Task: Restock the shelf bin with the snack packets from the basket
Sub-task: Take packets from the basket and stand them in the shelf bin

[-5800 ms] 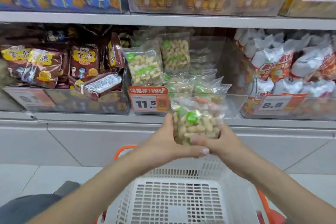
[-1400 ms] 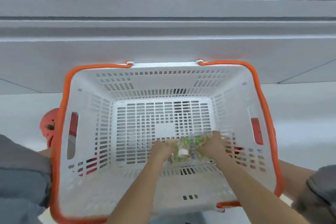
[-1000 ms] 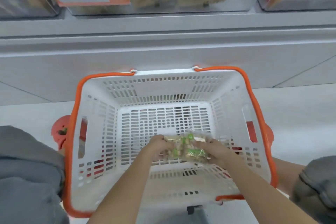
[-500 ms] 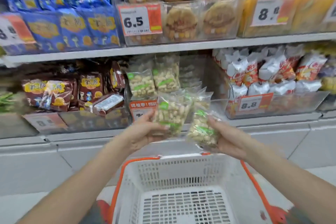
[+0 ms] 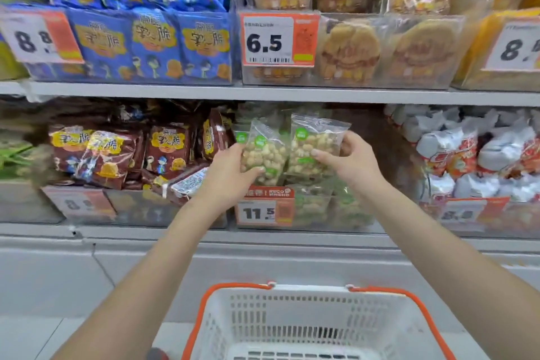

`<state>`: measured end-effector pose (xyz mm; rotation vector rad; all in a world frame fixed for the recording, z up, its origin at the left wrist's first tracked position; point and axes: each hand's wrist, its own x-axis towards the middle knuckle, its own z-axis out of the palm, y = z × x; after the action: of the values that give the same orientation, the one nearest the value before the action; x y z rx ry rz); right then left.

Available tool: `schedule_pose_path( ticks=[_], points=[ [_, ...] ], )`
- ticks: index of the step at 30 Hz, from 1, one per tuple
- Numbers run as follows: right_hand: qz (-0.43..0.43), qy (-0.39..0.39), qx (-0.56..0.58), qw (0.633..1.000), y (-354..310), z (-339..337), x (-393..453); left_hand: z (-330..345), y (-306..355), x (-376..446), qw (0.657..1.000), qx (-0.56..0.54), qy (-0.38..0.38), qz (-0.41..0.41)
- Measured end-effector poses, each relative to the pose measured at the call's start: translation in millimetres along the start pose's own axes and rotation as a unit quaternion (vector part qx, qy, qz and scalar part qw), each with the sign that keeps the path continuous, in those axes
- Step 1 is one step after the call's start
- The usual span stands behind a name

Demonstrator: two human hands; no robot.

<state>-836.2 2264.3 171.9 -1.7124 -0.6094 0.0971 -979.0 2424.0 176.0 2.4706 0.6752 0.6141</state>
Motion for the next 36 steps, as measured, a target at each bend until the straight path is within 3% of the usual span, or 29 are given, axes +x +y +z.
schedule_pose_path(
  ticks=[5, 8, 13, 17, 22, 28, 32, 36],
  points=[
    [-0.018, 0.023, -0.135, 0.990, 12.3, 5.0, 7.1, -9.6, -2.6, 4.9, 0.998, 0.017, -0.010, -0.052],
    [-0.027, 0.013, -0.201, 0.979, 12.0, 4.8, 7.3, -11.1, -3.2, -1.7, 0.999, 0.009, 0.012, -0.032],
    [-0.071, 0.038, -0.213, 0.974, 1.1, 2.8, 0.8, -8.0, -4.9, -6.0, 0.998, 0.024, 0.052, -0.039],
    [-0.037, -0.023, -0.242, 0.969, -4.4, 4.1, -2.6, -3.4, -1.9, -6.8, 0.996, 0.050, 0.055, -0.047],
    [-0.026, -0.006, -0.219, 0.975, -11.1, 5.4, -8.0, -4.8, -1.6, -9.2, 0.997, 0.023, 0.059, -0.044],
    [0.006, 0.012, -0.197, 0.980, -11.4, 3.4, -16.7, -7.8, -2.8, -18.1, 0.991, 0.033, 0.130, 0.007],
    [-0.023, 0.034, -0.253, 0.967, -10.3, 7.9, -18.7, -0.8, -5.7, -13.6, 0.993, -0.026, 0.116, -0.023],
    [0.001, 0.030, -0.308, 0.951, -20.1, 15.8, -15.4, 4.3, -11.7, -8.4, 0.993, -0.013, 0.111, -0.040]
  ],
)
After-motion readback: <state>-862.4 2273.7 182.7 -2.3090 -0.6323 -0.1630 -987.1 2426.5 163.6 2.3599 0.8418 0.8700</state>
